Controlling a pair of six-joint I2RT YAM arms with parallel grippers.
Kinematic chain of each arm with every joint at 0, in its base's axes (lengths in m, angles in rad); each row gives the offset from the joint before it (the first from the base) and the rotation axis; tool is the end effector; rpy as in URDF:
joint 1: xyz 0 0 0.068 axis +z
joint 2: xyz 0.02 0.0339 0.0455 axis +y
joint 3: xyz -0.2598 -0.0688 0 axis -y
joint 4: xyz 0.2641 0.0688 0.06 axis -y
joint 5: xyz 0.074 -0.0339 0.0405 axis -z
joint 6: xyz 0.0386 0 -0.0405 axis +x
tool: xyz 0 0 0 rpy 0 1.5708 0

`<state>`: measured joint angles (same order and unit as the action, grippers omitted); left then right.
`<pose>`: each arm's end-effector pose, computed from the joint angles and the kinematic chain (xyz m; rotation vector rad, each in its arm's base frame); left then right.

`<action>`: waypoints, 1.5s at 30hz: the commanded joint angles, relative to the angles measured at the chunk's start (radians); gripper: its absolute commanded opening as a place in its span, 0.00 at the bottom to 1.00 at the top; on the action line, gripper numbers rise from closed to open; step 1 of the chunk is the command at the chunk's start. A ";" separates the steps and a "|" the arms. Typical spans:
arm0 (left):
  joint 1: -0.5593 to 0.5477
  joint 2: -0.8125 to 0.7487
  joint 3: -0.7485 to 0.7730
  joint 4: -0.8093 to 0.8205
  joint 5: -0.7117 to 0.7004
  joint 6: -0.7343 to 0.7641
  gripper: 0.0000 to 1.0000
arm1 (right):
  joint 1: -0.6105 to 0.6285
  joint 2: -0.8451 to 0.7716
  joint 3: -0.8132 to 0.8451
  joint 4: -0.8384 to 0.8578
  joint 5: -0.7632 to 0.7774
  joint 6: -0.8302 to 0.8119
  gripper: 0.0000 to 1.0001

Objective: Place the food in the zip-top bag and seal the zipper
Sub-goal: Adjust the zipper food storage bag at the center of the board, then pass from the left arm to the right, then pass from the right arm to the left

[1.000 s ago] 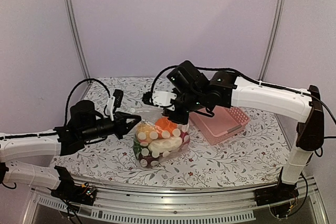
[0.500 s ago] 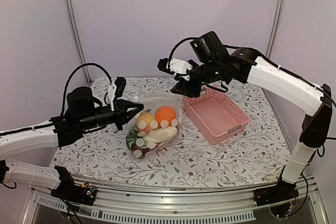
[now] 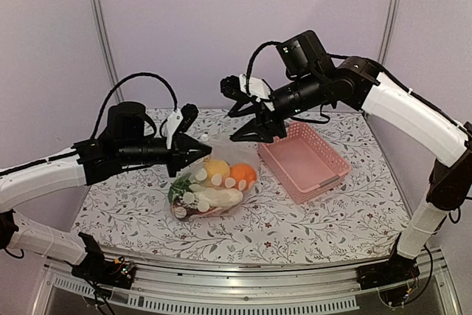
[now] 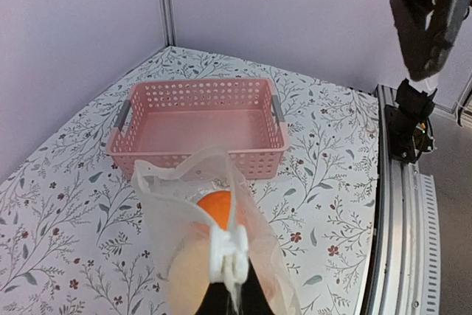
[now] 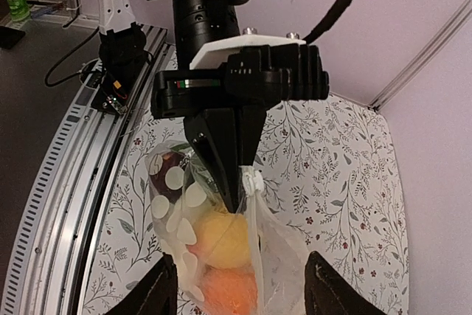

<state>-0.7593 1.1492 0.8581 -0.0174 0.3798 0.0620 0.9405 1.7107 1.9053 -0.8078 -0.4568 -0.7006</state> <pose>0.1994 -0.2090 0.2989 1.0157 1.6558 -0.8278 0.2176 0.3272 0.4182 -1.7622 1.2853 0.6342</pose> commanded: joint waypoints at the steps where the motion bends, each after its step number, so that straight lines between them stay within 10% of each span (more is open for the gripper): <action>1: -0.005 0.007 0.005 -0.051 0.071 0.049 0.00 | 0.008 0.044 0.023 -0.016 -0.076 -0.024 0.58; 21: -0.036 -0.063 -0.049 -0.075 0.086 0.066 0.03 | 0.034 0.238 0.079 -0.024 -0.082 -0.113 0.61; 30: -0.036 -0.088 -0.097 -0.050 0.016 0.064 0.02 | 0.034 0.269 0.118 -0.036 -0.070 -0.092 0.17; 45: -0.036 -0.047 -0.135 0.102 0.017 -0.017 0.17 | 0.034 0.288 0.117 -0.039 -0.047 -0.059 0.09</action>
<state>-0.7837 1.0786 0.7341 0.0227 0.3889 0.0742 0.9745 1.9686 2.0041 -0.8379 -0.5076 -0.7738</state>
